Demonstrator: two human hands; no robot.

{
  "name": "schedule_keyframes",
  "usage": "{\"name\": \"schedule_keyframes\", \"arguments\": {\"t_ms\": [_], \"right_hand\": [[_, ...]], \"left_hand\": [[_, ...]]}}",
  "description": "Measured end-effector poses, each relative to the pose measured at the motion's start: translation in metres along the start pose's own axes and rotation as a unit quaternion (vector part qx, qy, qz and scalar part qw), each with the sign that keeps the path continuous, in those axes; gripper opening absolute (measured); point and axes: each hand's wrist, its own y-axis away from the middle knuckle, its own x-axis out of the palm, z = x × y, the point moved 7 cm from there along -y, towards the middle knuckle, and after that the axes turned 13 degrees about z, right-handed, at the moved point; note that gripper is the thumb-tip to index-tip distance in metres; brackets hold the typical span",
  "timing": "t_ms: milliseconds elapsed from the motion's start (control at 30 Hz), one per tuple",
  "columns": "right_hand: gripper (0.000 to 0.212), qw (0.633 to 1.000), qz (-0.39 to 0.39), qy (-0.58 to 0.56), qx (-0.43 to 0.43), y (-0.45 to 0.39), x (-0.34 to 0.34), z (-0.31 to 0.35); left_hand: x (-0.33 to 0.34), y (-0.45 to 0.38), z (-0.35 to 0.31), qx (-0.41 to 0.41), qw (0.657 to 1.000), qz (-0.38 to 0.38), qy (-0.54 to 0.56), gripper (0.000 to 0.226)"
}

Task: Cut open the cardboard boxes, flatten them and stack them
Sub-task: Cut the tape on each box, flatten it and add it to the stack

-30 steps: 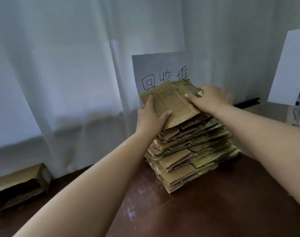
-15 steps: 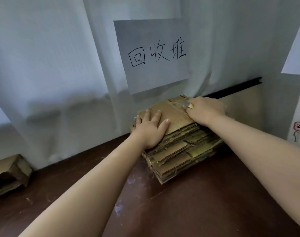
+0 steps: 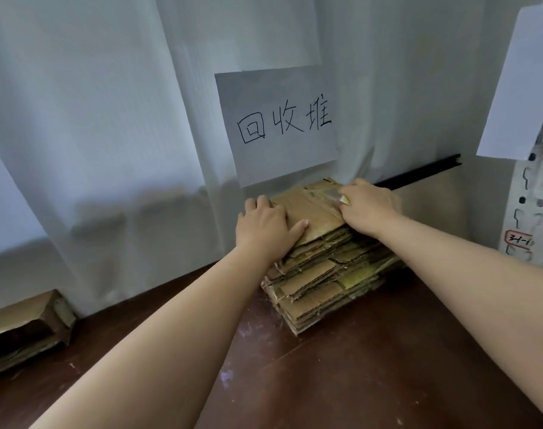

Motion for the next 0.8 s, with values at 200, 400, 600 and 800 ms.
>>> {"name": "schedule_keyframes", "arguments": {"t_ms": [200, 400, 600, 800], "right_hand": [[0.03, 0.999, -0.024, 0.029, -0.007, 0.016, -0.032, 0.008], [0.033, 0.994, -0.098, 0.049, -0.027, 0.048, -0.072, 0.032], [0.027, 0.988, -0.121, 0.045, -0.084, 0.08, -0.084, 0.083], [0.021, 0.985, -0.088, 0.035, -0.141, 0.093, -0.065, 0.173]], "left_hand": [[-0.021, 0.01, -0.002, -0.007, 0.996, 0.059, 0.063, 0.06], [-0.051, 0.045, -0.001, 0.019, 0.999, -0.016, 0.021, 0.056], [-0.074, 0.092, 0.04, -0.001, 0.999, -0.035, -0.037, 0.054], [-0.084, 0.153, 0.124, -0.056, 0.997, -0.031, -0.041, 0.052]]}}
